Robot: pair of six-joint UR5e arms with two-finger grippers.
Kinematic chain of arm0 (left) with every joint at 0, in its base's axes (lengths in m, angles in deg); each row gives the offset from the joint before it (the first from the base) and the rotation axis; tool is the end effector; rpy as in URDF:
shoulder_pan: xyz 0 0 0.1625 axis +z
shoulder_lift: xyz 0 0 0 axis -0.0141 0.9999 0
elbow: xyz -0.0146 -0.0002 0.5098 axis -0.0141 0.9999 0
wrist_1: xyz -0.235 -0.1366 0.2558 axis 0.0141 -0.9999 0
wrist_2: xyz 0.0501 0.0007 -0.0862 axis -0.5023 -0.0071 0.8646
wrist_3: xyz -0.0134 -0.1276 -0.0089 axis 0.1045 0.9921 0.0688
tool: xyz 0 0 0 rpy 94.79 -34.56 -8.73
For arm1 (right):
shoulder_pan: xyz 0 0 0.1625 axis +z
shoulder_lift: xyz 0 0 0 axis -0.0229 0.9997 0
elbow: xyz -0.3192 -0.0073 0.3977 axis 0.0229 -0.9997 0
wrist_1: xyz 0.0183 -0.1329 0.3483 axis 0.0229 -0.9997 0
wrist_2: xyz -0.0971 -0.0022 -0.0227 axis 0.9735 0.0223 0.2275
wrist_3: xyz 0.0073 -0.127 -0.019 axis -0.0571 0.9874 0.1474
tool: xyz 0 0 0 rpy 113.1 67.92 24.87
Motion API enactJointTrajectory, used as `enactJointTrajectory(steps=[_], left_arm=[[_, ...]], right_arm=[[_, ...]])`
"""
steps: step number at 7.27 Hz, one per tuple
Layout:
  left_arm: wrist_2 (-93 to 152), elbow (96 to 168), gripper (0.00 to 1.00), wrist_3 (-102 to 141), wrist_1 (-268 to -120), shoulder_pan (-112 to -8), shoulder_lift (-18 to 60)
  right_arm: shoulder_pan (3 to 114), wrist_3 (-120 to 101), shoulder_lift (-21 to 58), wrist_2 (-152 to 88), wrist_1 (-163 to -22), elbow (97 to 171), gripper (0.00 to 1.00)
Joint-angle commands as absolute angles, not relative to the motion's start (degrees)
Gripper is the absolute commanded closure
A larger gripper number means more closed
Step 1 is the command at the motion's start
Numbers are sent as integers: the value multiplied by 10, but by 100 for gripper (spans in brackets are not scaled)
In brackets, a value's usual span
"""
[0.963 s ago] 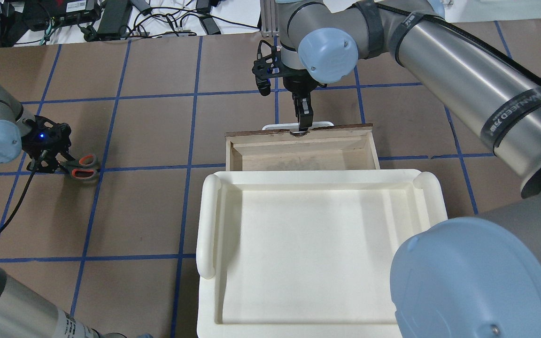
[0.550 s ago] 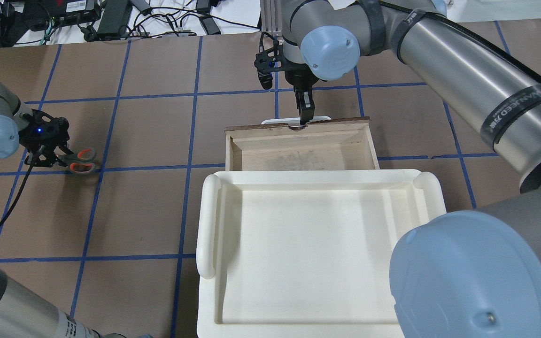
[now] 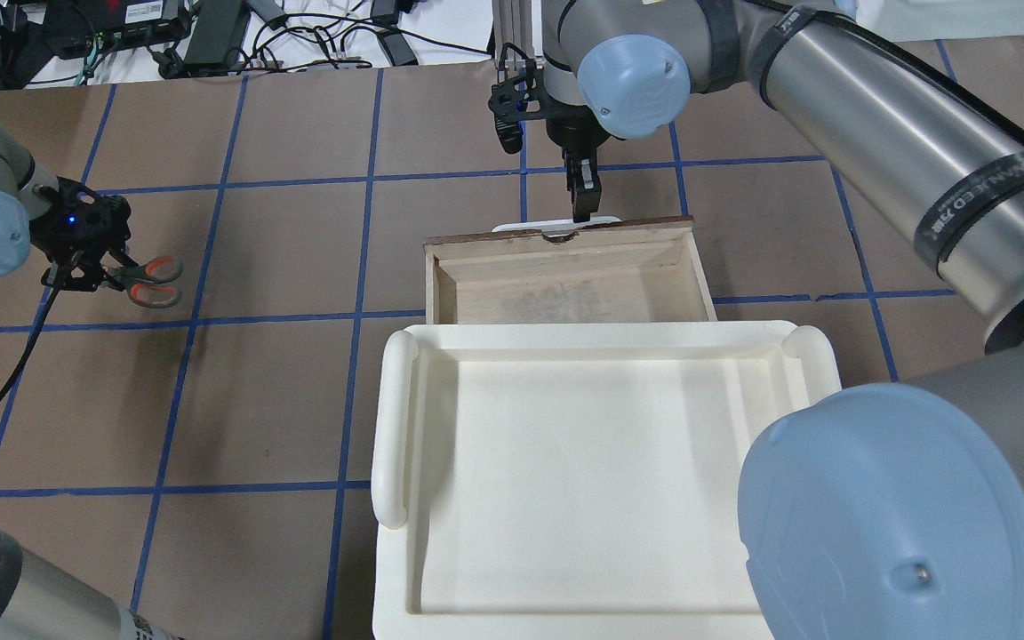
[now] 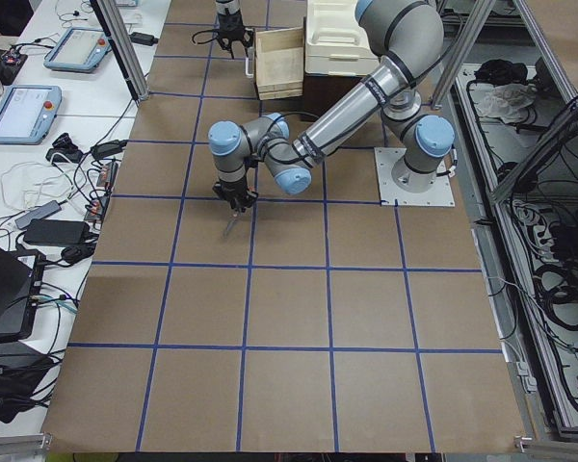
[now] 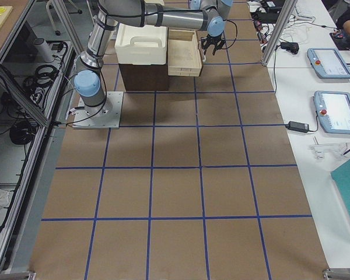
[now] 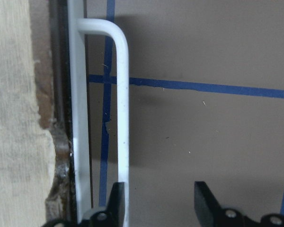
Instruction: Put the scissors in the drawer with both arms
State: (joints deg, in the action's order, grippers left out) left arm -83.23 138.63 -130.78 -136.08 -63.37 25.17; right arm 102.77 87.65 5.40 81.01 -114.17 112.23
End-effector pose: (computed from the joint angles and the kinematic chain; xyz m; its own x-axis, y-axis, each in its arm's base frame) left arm 0.1617 -0.5953 0.3225 0.3101 0.9507 0.0105 0.9505 -0.3102 0.0169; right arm 0.3012 -0.6508 0.3642 0.0784 -0.9918 -0.1007 -0.9967 -0.0800 0.0118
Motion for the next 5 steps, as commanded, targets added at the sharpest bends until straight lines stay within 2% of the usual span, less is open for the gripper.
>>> enactJointTrajectory(steps=[1,2,3,5], left_arm=[[-818,1355,100,-1278,-1432,-658,215],[-814,1339,100,-1241,-1466,-673,199],[-813,1325,100,-1199,-1495,-699,184],[-813,1321,100,-1105,-1520,-744,165]], right_arm=[[1021,866,64,804,-1141,1122,21],[1015,853,79,803,-1140,1122,5],[1012,822,108,803,-1140,1123,0],[1006,784,174,804,-1115,1140,0]])
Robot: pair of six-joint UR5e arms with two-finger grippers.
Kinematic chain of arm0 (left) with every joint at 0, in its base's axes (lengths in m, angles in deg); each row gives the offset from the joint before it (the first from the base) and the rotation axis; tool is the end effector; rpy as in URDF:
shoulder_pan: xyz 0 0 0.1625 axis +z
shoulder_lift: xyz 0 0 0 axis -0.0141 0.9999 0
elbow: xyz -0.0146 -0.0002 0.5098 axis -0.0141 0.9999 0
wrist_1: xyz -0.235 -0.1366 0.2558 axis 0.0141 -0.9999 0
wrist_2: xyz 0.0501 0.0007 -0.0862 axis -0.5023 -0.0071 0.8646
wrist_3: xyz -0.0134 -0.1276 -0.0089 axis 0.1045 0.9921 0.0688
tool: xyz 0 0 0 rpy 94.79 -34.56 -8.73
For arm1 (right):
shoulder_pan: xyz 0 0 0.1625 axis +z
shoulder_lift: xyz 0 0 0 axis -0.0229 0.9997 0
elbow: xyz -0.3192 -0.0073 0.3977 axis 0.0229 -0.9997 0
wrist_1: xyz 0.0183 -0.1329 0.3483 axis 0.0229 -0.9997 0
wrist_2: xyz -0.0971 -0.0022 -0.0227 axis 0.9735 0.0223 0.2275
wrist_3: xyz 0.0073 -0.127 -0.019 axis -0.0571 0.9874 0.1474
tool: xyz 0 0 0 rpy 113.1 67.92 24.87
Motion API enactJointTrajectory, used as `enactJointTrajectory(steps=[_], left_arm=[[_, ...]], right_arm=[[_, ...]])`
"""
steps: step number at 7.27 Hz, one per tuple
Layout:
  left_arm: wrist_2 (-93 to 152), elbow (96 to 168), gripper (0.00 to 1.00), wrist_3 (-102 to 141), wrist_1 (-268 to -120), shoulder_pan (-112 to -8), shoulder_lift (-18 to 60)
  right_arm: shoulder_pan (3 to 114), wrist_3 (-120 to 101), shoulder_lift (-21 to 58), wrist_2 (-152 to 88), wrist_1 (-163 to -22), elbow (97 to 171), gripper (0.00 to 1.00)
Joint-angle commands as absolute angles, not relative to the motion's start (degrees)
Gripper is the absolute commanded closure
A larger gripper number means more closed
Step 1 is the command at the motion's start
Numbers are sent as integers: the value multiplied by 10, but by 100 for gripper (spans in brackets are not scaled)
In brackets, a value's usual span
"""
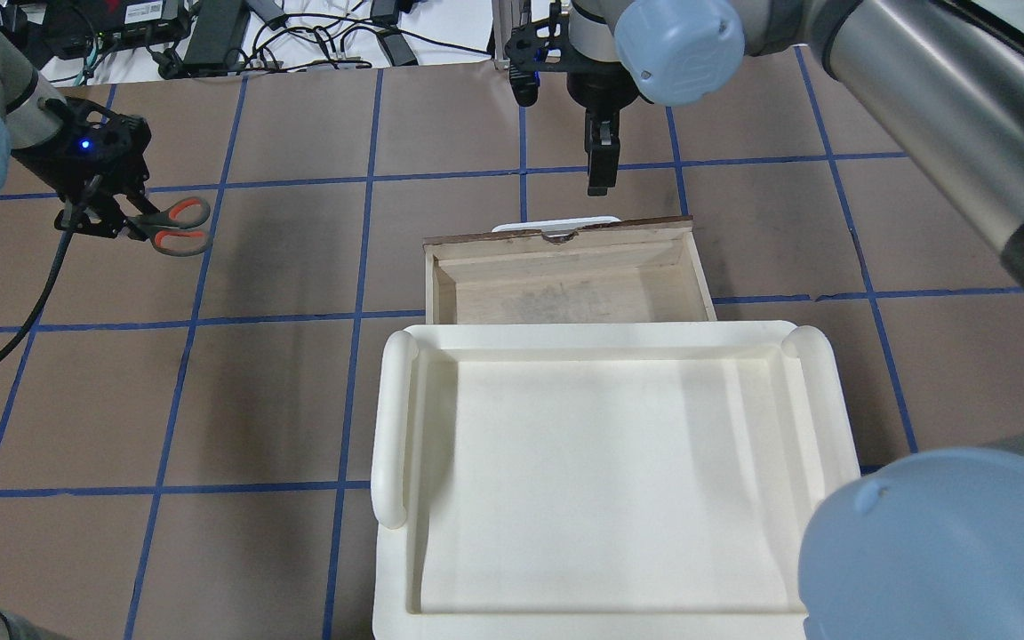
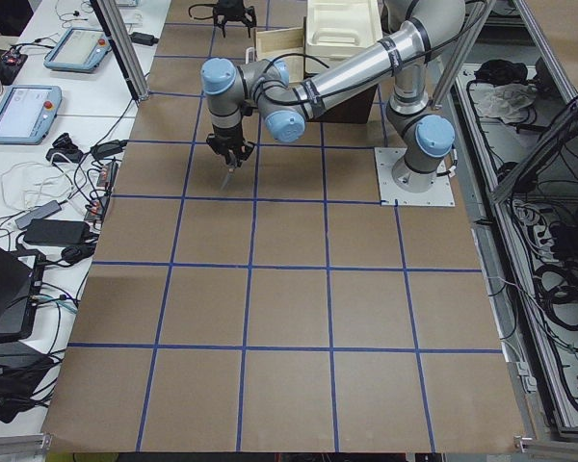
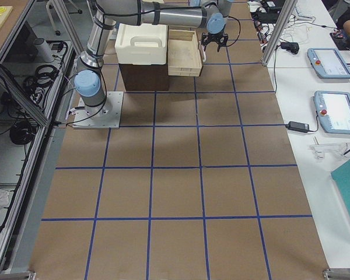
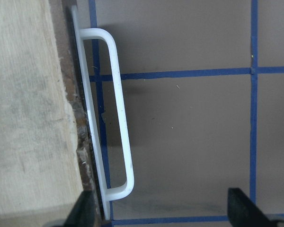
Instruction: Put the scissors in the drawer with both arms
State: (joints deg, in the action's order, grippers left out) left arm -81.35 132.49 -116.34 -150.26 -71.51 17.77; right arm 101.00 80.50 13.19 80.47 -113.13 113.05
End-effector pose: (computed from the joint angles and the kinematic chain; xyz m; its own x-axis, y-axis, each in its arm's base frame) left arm 0.0620 -0.5856 0.4186 0.2040 0.9790 -0.0014 0.9789 -0.2040 -0.0149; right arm 0.2740 -0.6218 0.4495 -0.0759 -0.9971 -0.0021 -0.9970 0.0759 -0.0145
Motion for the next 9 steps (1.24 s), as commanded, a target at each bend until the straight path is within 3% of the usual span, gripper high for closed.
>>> enactJointTrajectory(steps=[1,5,9], left_arm=[[-813,1321,100,-1058,-1524,-776,155],[-812,1320,100,-955,-1543,-938,133],[-767,1295,100,-834,-1562,-1044,151]], right_arm=[[999,738,215,804,-1095,1161,0],[954,499,391,808,-1051,1286,0],[898,313,449,812,-985,1293,0]])
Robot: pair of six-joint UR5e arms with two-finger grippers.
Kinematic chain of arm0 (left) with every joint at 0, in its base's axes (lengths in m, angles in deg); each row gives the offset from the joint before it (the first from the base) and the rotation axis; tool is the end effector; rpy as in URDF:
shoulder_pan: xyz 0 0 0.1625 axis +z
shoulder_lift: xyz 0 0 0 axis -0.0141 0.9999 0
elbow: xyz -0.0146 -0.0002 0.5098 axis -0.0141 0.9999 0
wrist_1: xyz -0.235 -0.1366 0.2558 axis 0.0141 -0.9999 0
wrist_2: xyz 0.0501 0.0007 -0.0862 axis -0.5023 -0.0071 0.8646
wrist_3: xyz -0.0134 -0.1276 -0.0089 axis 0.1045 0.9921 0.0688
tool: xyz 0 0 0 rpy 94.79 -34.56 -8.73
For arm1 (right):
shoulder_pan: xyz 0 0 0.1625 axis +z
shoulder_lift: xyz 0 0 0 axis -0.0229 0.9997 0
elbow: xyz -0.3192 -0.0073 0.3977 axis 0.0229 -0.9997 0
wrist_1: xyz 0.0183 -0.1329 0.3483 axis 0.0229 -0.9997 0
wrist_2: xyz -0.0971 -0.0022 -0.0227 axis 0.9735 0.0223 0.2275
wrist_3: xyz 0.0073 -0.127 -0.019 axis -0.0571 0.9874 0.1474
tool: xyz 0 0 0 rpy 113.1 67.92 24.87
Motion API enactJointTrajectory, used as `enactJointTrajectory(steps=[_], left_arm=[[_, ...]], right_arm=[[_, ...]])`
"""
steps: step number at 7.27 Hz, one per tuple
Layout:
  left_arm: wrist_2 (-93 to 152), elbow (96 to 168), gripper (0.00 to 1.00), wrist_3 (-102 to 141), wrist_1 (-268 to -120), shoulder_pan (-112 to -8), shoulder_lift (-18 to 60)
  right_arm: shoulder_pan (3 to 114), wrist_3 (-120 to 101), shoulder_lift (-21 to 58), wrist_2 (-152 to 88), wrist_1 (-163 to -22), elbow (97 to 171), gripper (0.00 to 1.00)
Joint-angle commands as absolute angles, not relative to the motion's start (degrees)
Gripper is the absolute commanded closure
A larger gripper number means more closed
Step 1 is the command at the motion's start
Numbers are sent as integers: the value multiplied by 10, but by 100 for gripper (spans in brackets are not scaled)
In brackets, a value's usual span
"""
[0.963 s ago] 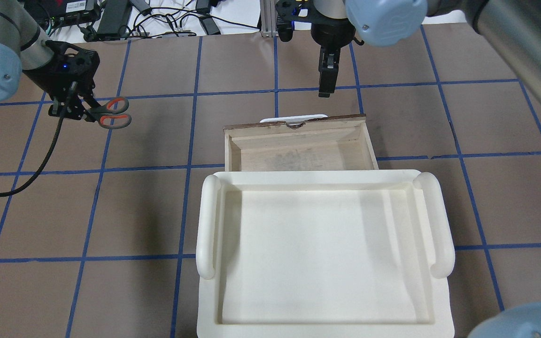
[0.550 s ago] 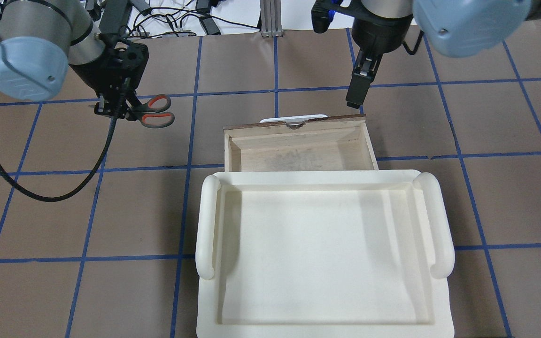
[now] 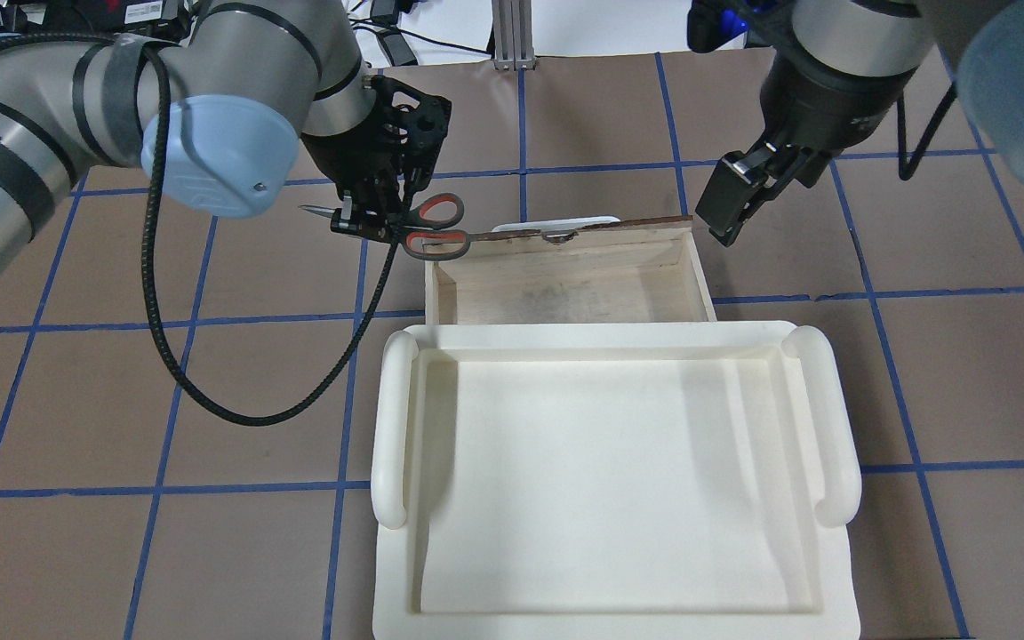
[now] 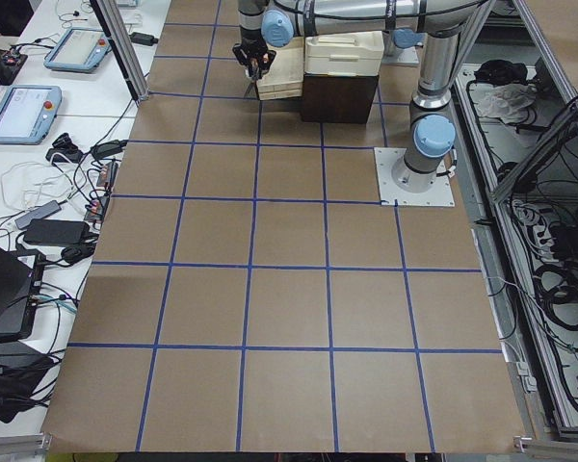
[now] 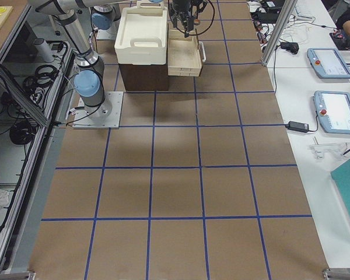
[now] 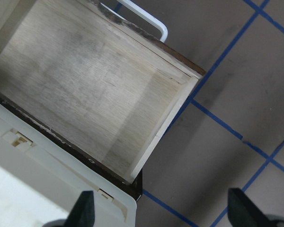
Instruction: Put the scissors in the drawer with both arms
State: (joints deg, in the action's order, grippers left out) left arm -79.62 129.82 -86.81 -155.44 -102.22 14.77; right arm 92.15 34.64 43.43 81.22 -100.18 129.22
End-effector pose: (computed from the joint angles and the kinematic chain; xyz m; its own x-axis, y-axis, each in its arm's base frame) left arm -0.2464 -0.5187 0.4597 0.2241 0.9746 -0.0033 0.9736 -0.2241 -0.0436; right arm 0.1577 -0.3985 0.5852 -0.8577 -0.5140 0.0089 -0.5141 0.8575 -0.0199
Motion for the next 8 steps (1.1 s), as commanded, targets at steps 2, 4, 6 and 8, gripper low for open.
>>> enactJointTrajectory(steps=[2,4,6,8], left_arm=[[-765,1294,100,-805,-1561,-1084,156],[-748,1295,100,-766,-1554,-1098,178],[-744,1295,100,-727,-1545,-1129,191],[-747,1306,100,-723,-1536,-1135,201]], right_arm=[[892,255,460,812,-984,1294,0],[892,247,460,812,-985,1293,0],[891,201,468,814,-985,1293,0],[891,189,470,815,-980,1293,0]])
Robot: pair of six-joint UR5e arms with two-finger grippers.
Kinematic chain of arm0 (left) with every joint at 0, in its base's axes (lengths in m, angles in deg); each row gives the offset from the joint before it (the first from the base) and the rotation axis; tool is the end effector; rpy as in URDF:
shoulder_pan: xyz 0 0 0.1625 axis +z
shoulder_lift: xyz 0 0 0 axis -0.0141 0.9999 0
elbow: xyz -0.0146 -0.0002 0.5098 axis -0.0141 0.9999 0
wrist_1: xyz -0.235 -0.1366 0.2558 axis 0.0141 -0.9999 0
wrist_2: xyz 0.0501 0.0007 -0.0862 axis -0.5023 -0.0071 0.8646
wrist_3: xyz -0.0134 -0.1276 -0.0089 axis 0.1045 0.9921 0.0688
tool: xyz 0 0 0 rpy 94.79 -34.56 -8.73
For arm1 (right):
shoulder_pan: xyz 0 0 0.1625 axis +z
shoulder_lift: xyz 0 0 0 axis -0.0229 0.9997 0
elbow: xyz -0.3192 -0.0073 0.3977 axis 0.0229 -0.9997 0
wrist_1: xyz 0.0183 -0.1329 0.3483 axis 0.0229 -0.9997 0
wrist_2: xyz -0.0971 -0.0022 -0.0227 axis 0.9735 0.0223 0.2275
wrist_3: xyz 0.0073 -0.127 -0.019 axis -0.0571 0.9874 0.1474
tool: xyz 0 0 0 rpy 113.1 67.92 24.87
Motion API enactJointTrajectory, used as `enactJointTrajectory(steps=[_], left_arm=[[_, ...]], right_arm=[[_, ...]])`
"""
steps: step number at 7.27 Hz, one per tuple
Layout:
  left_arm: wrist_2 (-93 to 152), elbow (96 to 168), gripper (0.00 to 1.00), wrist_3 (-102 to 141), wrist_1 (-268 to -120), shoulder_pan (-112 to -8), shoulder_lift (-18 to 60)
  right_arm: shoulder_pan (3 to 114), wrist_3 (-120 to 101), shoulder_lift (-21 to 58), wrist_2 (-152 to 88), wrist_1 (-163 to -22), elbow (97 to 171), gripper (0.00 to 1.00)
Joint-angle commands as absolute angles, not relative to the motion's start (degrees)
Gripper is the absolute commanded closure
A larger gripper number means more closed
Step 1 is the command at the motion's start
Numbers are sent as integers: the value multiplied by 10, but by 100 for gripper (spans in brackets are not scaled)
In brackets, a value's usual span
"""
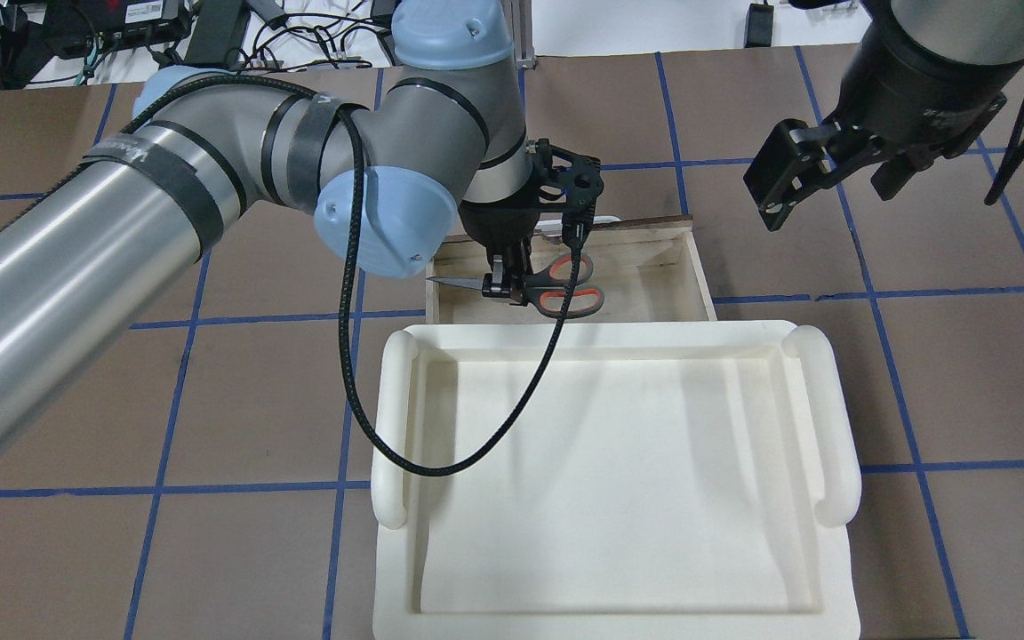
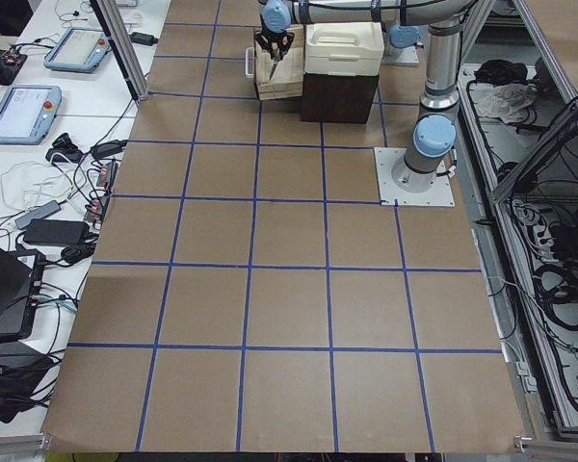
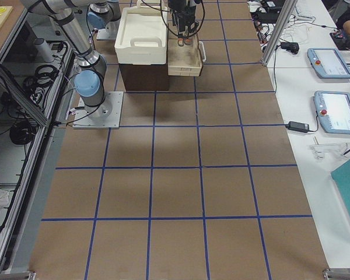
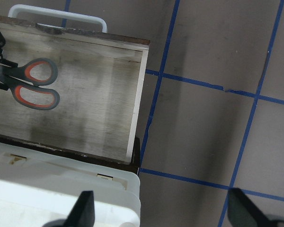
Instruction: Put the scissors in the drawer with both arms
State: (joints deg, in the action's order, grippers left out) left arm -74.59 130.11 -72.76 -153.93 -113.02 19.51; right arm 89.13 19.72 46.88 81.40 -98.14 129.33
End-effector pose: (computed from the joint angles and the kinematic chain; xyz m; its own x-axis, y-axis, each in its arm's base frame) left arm -0.3591 -0.4823 0.4139 0.1690 0.9818 0.0863 0.9806 -0.1587 -0.1150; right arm 0.1359 -0.3756 0.6042 -0.9744 -0.2246 0.0115 -0.2249 0.9734 -0.0429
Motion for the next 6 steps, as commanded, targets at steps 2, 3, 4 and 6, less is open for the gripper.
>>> enactJointTrajectory(steps=[2,3,4,6], left_arm=[[-748,1307,100,-701,-1535,-1152,217],[-748,1307,100,-697,-1519,-1155,225],[-748,1307,100,-687,-1514,-1162,232],[-749,1307,100,-669,-1489,-1169,248]], right_arm=[[891,188,470,815,-980,1293,0],[891,188,470,816,-981,1293,0],[891,188,470,815,-981,1293,0],[891,188,470,816,-981,1293,0]])
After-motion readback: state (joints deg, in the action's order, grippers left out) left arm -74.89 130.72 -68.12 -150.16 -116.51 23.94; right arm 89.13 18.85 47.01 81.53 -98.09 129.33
